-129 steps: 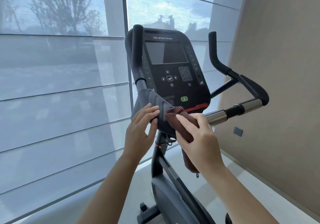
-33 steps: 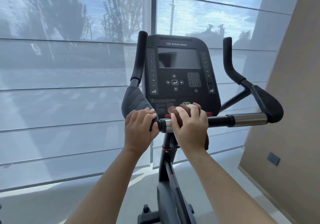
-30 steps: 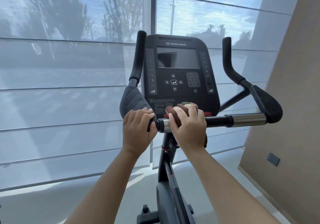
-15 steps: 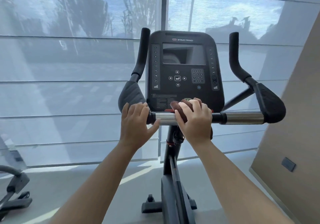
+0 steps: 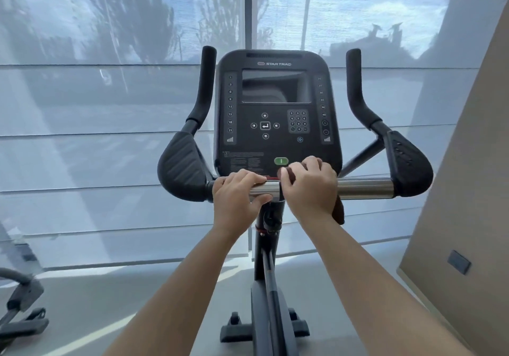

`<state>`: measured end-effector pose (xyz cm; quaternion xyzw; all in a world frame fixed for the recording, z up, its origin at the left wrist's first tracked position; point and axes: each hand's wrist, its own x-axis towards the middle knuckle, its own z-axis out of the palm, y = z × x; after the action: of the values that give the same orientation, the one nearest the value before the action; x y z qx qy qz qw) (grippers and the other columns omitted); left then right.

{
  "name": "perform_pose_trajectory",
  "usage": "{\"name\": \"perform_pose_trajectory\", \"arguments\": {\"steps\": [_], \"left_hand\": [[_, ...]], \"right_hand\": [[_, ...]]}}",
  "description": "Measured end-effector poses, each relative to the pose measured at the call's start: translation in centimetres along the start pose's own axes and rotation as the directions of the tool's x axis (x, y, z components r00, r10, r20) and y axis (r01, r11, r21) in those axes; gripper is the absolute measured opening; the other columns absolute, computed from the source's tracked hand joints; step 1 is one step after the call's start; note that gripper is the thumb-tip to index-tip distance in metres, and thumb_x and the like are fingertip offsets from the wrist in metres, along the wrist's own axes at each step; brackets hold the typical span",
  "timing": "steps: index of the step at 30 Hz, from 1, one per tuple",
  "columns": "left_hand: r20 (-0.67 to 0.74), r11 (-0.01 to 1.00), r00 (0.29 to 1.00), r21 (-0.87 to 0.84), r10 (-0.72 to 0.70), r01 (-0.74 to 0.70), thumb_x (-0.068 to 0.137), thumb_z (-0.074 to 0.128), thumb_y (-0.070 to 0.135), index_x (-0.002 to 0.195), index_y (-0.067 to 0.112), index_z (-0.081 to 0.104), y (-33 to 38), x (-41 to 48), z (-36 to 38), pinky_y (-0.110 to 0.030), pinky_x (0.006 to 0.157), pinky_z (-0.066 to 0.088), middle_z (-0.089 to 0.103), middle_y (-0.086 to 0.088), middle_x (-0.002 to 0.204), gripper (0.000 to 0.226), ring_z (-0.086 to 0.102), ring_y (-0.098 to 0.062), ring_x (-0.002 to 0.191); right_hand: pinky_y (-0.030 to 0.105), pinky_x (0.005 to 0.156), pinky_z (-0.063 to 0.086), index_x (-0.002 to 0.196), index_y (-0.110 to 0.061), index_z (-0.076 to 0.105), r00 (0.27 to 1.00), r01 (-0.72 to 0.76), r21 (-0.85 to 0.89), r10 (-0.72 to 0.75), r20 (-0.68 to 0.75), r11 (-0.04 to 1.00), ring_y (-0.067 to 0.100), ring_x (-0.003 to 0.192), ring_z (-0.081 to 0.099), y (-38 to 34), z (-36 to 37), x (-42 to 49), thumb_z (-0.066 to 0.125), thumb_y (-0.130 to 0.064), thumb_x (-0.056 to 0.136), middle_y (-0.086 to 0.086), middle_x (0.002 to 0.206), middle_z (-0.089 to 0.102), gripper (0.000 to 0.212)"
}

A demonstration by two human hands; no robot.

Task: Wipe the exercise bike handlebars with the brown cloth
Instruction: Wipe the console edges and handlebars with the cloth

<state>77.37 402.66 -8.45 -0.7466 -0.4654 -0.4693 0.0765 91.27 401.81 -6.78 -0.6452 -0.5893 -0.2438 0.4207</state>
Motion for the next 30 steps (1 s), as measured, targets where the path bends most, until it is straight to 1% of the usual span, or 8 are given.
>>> {"name": "perform_pose_trajectory", "arguments": {"steps": [4,8,10,15,17,21,25,30], "left_hand": [[0.006,1.000,1.000,-0.002,-0.023,0.023,0.068,0.077,0.028,0.093,0.021,0.066,0.1,0.2,0.1,-0.023,0.076,0.018,0.066,0.004,0.092,0.028,0.059,-0.019,0.090],[0.027,0.998,0.998,-0.029,-0.050,0.051,0.069,0.077,0.028,0.092,0.022,0.065,0.3,0.3,0.0,-0.024,0.076,0.020,0.065,0.005,0.091,0.027,0.057,-0.019,0.089],[0.038,0.996,0.996,-0.038,-0.079,0.080,0.068,0.077,0.029,0.091,0.022,0.065,0.3,0.5,0.0,-0.024,0.074,0.019,0.065,0.005,0.090,0.027,0.057,-0.018,0.089],[0.091,0.988,0.986,-0.055,-0.137,0.143,0.067,0.078,0.029,0.090,0.022,0.066,0.6,0.8,-0.4,-0.023,0.071,0.017,0.064,0.007,0.089,0.027,0.056,-0.015,0.088],[0.100,0.987,0.984,-0.058,-0.146,0.152,0.067,0.078,0.028,0.089,0.022,0.065,0.8,0.8,-0.4,-0.023,0.071,0.017,0.064,0.007,0.089,0.027,0.055,-0.015,0.087],[0.100,0.989,0.985,-0.049,-0.138,0.143,0.067,0.078,0.028,0.090,0.022,0.065,0.8,0.6,-0.5,-0.023,0.069,0.016,0.064,0.007,0.089,0.027,0.053,-0.013,0.085],[0.105,0.987,0.983,-0.044,-0.152,0.157,0.068,0.078,0.027,0.090,0.022,0.064,1.0,0.6,-0.7,-0.022,0.071,0.017,0.064,0.008,0.089,0.026,0.052,-0.011,0.085],[0.095,0.990,0.986,-0.031,-0.135,0.139,0.067,0.078,0.028,0.090,0.024,0.064,0.7,0.6,-0.5,-0.022,0.073,0.017,0.063,0.011,0.087,0.027,0.054,-0.011,0.083]], "right_hand": [[0.038,0.070,0.043,0.089,-0.010,0.069,0.996,0.043,0.052,-0.047,0.073,0.998,0.034,0.079,0.053,0.3,-0.1,0.1,0.055,-0.032,0.086,0.014,0.091,0.063,0.026],[0.042,0.072,0.052,0.098,-0.011,0.069,0.980,0.152,0.081,-0.140,-0.144,0.985,0.037,0.094,0.060,1.4,-0.4,-2.8,0.064,-0.025,0.082,0.015,0.096,0.066,0.022],[0.042,0.070,0.052,0.097,-0.010,0.069,0.973,0.187,0.044,-0.179,-0.147,0.981,0.038,0.094,0.061,1.6,-0.5,-2.8,0.067,-0.024,0.081,0.016,0.096,0.066,0.021],[0.038,0.075,0.040,0.098,-0.014,0.067,0.972,0.082,-0.022,-0.075,0.221,0.996,0.033,0.091,0.050,0.9,-0.9,1.1,0.050,-0.037,0.089,0.012,0.102,0.060,0.029],[0.038,0.075,0.039,0.099,-0.014,0.066,0.965,0.064,-0.016,-0.058,0.254,0.998,0.033,0.092,0.049,1.0,-1.0,1.0,0.050,-0.037,0.089,0.011,0.103,0.058,0.029],[0.040,0.064,0.051,0.088,-0.007,0.068,0.988,0.132,0.054,-0.135,0.069,0.990,0.039,0.080,0.058,1.6,-2.3,-1.8,0.072,-0.022,0.075,0.021,0.093,0.064,0.019],[0.043,0.071,0.049,0.095,-0.005,0.068,0.968,0.185,0.160,-0.208,0.143,0.970,0.038,0.085,0.052,2.7,-3.2,-0.1,0.064,-0.024,0.082,0.020,0.095,0.060,0.023],[0.044,0.068,0.053,0.101,-0.008,0.067,0.990,0.140,0.123,-0.142,0.002,0.982,0.036,0.085,0.054,6.4,-3.6,0.7,0.064,-0.024,0.082,0.016,0.096,0.061,0.025]]}}
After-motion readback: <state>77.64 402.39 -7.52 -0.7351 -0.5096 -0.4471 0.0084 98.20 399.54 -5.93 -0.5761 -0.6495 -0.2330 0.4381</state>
